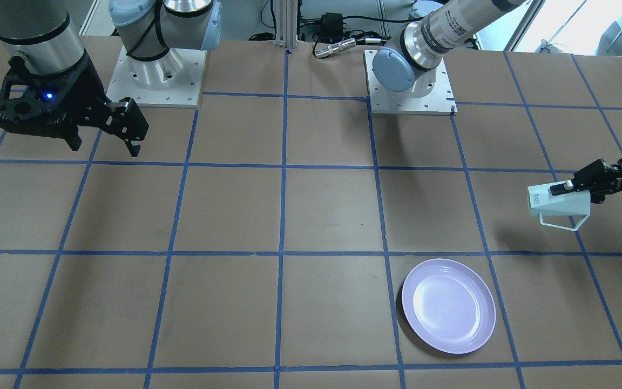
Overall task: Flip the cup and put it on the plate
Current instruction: 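Carry the cup with the left gripper over the lavender plate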
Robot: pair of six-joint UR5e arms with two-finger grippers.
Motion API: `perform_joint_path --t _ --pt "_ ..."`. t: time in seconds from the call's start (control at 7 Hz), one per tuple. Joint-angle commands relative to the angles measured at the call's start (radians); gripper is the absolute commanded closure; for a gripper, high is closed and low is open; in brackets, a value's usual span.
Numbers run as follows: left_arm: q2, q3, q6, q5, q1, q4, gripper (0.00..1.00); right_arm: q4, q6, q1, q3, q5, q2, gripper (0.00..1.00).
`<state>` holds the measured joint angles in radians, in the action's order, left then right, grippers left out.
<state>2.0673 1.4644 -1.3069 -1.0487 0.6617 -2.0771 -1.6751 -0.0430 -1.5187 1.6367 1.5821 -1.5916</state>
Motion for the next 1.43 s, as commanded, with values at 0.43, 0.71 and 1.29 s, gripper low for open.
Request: perform_joint_path --t 0.43,0.71,1.29 --pt "-0.159 -0.001 0.31 -0.004 0.209 0.125 1.0 0.0 0.0 0.0 0.0 -0.001 0.001 0.0" --pt "-0.185 -0.001 0.458 -0.004 0.303 0.207 1.0 0.0 0.0 0.0 0.0 -0.001 0.001 0.0" --pt "-0.205 0.001 0.653 -0.095 0.458 0.417 1.0 0.0 0.0 0.0 0.0 0.001 -0.001 0.0"
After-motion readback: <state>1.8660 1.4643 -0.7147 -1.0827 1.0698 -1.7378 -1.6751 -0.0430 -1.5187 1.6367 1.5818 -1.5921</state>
